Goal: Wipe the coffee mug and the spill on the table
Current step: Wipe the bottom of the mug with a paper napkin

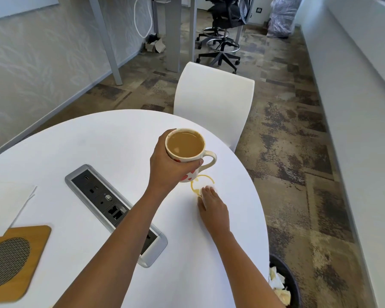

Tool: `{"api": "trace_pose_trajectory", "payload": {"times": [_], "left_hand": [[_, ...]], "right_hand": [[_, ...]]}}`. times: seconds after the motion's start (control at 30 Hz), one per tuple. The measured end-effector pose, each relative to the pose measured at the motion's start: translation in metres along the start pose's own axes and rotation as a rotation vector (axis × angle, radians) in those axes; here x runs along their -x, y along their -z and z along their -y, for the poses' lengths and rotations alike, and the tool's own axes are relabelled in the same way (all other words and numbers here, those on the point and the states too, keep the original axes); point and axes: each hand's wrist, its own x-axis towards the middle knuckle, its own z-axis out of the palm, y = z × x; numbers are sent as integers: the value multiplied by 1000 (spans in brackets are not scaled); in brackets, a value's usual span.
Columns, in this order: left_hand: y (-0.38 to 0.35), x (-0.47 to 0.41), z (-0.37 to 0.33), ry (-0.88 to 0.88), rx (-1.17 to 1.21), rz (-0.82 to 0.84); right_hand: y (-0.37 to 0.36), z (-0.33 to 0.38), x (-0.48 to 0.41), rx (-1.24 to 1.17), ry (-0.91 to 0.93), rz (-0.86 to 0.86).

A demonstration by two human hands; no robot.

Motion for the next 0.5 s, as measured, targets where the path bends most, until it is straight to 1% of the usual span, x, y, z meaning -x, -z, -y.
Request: {"api": "trace_pose_trajectory", "payload": {"times": [0.07,0.17,0.2,0.3,0.33,0.4,0.43,0.5], "left_hand": [[0,-2,1,7,8,0],[0,-3,4,10,7,-1],[1,-4,6,12,3,-2],[2,-5,10,12,-10,0],[2,-5,11,17,-10,0],[3,-5,13,34,-6,-2],[3,-6,15,40,-7,-3],[3,-6,18,48,-13,-2]], "right_hand": [[-5,2,7,-33,35,-39],[-14,6,23,-41,113,13],[-16,8,29,-41,157,21],[-16,1,43,-10,369,-7],[-14,-4,43,16,399,1],[-8,-18,33,54,382,-34],[-5,-26,24,46,317,-73],[1,-37,4,-14,60,-107]]}}
